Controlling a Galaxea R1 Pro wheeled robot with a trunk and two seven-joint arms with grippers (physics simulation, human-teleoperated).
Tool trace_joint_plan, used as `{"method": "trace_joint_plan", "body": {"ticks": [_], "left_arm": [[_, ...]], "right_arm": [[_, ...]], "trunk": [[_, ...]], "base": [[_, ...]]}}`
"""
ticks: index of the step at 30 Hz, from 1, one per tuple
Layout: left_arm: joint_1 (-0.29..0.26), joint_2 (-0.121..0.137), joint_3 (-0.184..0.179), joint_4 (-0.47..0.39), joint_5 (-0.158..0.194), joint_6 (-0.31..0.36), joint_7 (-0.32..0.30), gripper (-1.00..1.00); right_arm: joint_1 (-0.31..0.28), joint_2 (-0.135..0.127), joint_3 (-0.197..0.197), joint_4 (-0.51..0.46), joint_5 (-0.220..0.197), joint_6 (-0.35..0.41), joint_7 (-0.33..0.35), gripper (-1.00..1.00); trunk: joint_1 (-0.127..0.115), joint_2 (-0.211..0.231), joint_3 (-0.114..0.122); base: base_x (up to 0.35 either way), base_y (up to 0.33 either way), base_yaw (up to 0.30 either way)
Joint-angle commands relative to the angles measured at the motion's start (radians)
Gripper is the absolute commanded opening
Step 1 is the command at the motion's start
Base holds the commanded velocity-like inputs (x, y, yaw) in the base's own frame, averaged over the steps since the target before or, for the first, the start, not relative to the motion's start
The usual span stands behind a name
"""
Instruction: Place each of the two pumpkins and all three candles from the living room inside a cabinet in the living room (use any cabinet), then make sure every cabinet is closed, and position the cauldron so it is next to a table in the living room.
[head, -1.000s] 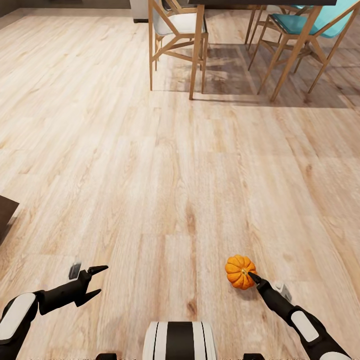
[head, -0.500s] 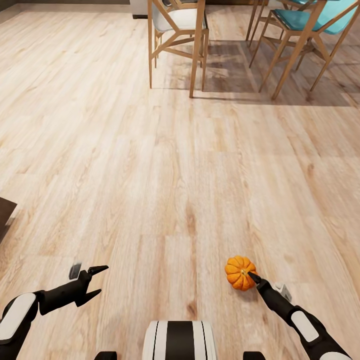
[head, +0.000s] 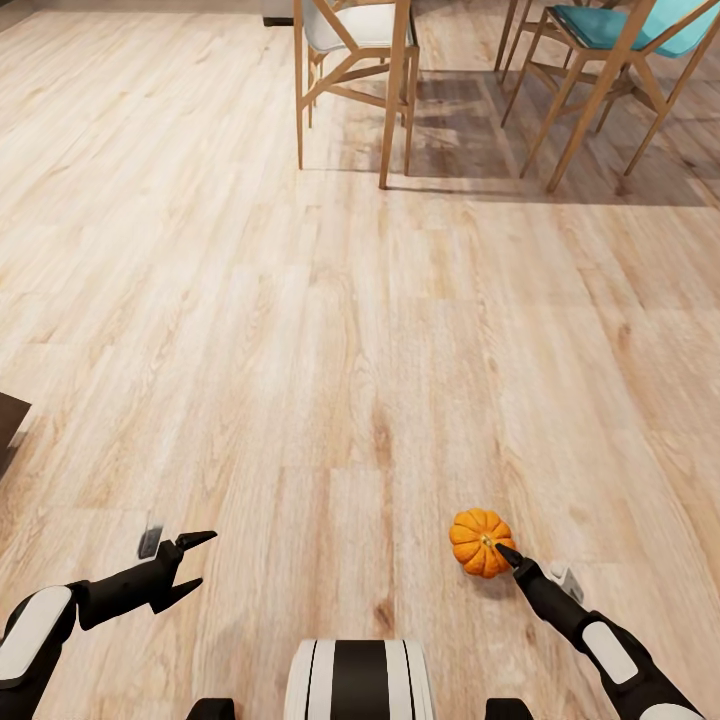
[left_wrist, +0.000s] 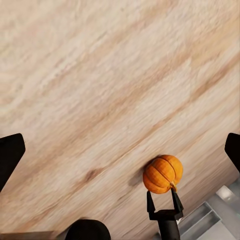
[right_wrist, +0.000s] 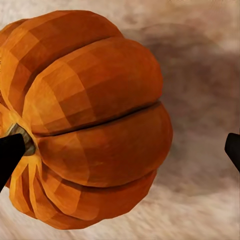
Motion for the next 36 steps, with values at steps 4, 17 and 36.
{"method": "trace_joint_plan", "body": {"ticks": [4, 17, 36], "left_arm": [[0.0, 0.0, 0.0, 0.0, 0.0, 0.0, 0.0, 1.0], [0.0, 0.001, 0.0, 0.0, 0.0, 0.0, 0.0, 1.0], [0.0, 0.001, 0.0, 0.0, 0.0, 0.0, 0.0, 1.0]], "right_arm": [[0.0, 0.001, 0.0, -0.002, 0.0, -0.002, 0.0, 1.0], [0.0, 0.002, 0.0, -0.009, 0.0, -0.01, -0.002, 1.0], [0.002, 0.002, 0.002, -0.009, 0.0, -0.013, -0.001, 1.0]], "trunk": [[0.002, -0.001, -0.015], [0.002, -0.001, -0.015], [0.002, -0.001, -0.015]], "base": [[0.0, 0.0, 0.0], [0.0, 0.0, 0.0], [0.053, 0.022, 0.0]]}}
